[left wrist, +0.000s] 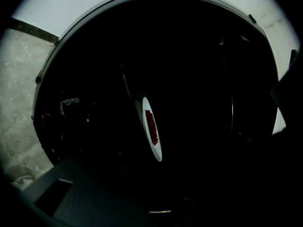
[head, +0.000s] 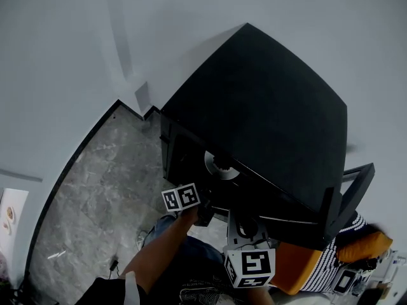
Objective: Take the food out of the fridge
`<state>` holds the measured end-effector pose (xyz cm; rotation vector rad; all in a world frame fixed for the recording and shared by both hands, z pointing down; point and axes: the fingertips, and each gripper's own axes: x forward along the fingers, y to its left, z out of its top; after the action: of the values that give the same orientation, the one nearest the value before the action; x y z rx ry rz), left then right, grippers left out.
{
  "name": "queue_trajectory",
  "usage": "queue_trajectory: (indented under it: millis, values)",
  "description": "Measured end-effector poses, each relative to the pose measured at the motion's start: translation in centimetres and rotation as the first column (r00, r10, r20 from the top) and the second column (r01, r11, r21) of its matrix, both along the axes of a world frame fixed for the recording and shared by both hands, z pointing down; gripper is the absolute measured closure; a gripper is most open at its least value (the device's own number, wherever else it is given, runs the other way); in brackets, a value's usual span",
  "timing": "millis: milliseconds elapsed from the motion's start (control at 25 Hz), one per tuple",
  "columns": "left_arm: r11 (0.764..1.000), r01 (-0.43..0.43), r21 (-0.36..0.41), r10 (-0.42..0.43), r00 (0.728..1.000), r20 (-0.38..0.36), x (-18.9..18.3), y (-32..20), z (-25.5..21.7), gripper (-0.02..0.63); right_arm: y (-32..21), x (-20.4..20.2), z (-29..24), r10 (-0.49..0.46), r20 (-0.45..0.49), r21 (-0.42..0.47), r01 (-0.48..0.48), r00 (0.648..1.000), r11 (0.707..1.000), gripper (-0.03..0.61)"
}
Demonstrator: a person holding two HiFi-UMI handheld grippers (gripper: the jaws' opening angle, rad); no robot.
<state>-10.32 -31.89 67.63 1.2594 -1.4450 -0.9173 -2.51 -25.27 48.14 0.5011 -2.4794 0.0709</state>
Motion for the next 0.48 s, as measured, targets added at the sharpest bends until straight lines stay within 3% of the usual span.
queue_trajectory:
  millis: [120,280,480]
  values:
    - [1.000,0.013,-0.004,-0.013,1.000,-0.028,-0.04,-0.28,0.17,0.459,-0.20,0.18,0.17,0.001,-0.005,0.003,-0.001,1.000,1.000,0.555]
    - [0.999,0.035,-0.032,-0.037,0.997,-0.063,-0.29,-0.51,0.26,0.555,-0.43,0.28,0.15,0.000,-0.006,0.008,0.000,1.000,1.000,0.555]
    - [0.997,0.064,-0.035,-0.069,0.985,-0.156,-0.44,-0.59,0.20,0.584,-0.52,0.20,0.11,0.003,-0.004,0.005,-0.003,1.000,1.000,0.555]
